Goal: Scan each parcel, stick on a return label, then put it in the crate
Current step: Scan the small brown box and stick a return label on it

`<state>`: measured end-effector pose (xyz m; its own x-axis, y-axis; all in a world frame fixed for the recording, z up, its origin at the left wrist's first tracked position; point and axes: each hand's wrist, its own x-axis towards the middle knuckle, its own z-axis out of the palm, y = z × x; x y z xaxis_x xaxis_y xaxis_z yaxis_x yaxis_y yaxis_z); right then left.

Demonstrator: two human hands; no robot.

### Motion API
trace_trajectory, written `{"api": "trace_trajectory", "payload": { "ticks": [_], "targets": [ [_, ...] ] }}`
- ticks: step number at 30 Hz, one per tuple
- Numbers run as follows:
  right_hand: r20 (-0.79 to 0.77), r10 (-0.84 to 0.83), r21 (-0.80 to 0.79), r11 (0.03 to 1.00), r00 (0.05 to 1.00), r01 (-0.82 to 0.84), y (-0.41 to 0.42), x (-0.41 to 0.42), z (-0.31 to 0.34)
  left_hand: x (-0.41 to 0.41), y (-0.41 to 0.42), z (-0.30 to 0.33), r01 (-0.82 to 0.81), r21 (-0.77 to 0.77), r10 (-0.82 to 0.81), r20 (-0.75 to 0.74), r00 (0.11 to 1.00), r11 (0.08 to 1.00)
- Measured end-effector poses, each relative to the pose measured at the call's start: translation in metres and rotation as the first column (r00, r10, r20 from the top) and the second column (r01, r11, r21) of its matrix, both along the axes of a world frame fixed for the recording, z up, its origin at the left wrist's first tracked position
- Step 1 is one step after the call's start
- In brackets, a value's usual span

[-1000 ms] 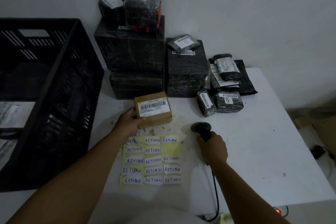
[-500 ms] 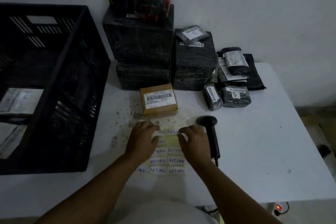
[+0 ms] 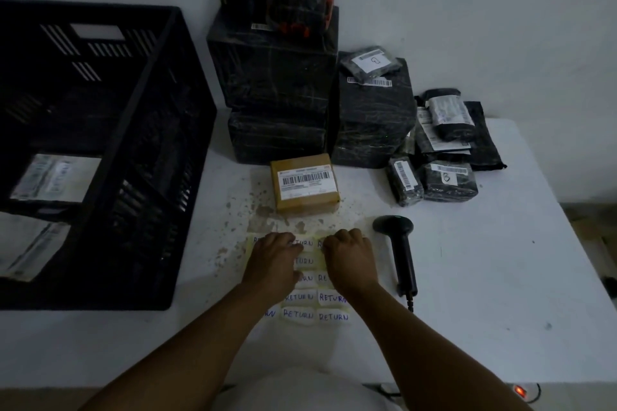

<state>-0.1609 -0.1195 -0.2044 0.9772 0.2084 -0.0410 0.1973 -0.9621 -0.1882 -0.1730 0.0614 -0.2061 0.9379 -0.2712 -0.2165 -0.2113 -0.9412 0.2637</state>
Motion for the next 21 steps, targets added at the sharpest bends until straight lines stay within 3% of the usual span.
{"api": "trace_trajectory", "payload": {
  "ticks": [4, 11, 18, 21],
  "targets": [
    [-0.003, -0.148, 0.119, 0.982, 0.989, 0.147, 0.002, 0.000, 0.004, 0.000, 0.000, 0.001, 0.015, -0.010, -0.014, 0.018, 1.000, 1.000],
    [-0.041, -0.369, 0.449, 0.824, 0.929, 0.347, -0.005, 0.002, 0.022, -0.002, 0.001, 0.001, 0.013, -0.052, -0.011, 0.032, 0.999, 0.999],
    [-0.064, -0.534, 0.677, 0.597, 0.843, 0.430, -0.016, 0.011, 0.045, -0.002, 0.000, 0.002, -0.012, -0.054, 0.012, 0.002, 1.000, 0.998],
    [0.032, -0.524, 0.695, 0.623, 0.851, 0.358, -0.021, 0.017, 0.058, -0.002, -0.002, 0.005, -0.015, -0.094, 0.014, -0.016, 1.000, 0.995]
  ]
}}
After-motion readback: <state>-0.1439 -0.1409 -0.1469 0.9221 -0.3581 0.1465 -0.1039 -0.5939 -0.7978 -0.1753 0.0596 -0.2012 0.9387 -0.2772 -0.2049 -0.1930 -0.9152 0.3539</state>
